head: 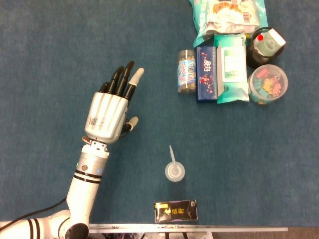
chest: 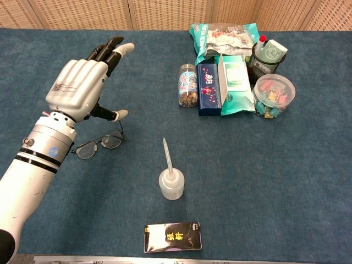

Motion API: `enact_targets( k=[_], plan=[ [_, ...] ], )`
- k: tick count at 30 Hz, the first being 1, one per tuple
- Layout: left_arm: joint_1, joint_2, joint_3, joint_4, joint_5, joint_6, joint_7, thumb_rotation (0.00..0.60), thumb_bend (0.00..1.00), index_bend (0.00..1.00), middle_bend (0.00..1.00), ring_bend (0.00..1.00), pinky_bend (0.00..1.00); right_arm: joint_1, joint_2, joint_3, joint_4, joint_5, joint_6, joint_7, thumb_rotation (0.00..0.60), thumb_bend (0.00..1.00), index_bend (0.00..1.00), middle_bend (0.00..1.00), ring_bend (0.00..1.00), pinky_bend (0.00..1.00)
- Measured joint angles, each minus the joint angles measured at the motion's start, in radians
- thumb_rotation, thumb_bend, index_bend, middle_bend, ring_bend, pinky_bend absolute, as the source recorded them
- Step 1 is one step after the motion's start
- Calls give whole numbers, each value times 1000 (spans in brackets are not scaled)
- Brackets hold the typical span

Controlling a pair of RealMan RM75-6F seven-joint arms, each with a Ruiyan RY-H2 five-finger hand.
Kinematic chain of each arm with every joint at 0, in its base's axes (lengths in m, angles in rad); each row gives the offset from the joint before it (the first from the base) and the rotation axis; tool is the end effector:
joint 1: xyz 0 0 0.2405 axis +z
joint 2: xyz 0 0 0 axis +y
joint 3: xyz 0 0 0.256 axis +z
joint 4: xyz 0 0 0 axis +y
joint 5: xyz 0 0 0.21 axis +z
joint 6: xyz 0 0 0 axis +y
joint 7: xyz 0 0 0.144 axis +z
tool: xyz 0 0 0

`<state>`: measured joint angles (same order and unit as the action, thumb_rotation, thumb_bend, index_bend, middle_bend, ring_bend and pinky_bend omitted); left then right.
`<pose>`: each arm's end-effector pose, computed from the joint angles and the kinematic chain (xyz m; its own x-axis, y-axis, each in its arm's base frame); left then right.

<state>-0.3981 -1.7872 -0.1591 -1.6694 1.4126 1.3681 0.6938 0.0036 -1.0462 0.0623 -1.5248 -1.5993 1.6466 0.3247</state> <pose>-0.1186 0.2403 -0.0241 0.3584 -0.0182 0.9334 0.8922 -0.2877 -0.3482 -0.3204 -0.1568 0.2070 0.2370 0.1231 0.9637 -0.9664 -0.0716 0.2468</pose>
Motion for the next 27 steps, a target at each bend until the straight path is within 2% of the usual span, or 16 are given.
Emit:
enact_targets(
  k=[27],
  plan=[
    [35, 17, 25, 53, -42, 38, -67, 600, 116, 73, 0, 87, 347, -1, -1, -1, -2, -2, 2, -5, 600, 520, 561, 447, 318, 296]
  ],
)
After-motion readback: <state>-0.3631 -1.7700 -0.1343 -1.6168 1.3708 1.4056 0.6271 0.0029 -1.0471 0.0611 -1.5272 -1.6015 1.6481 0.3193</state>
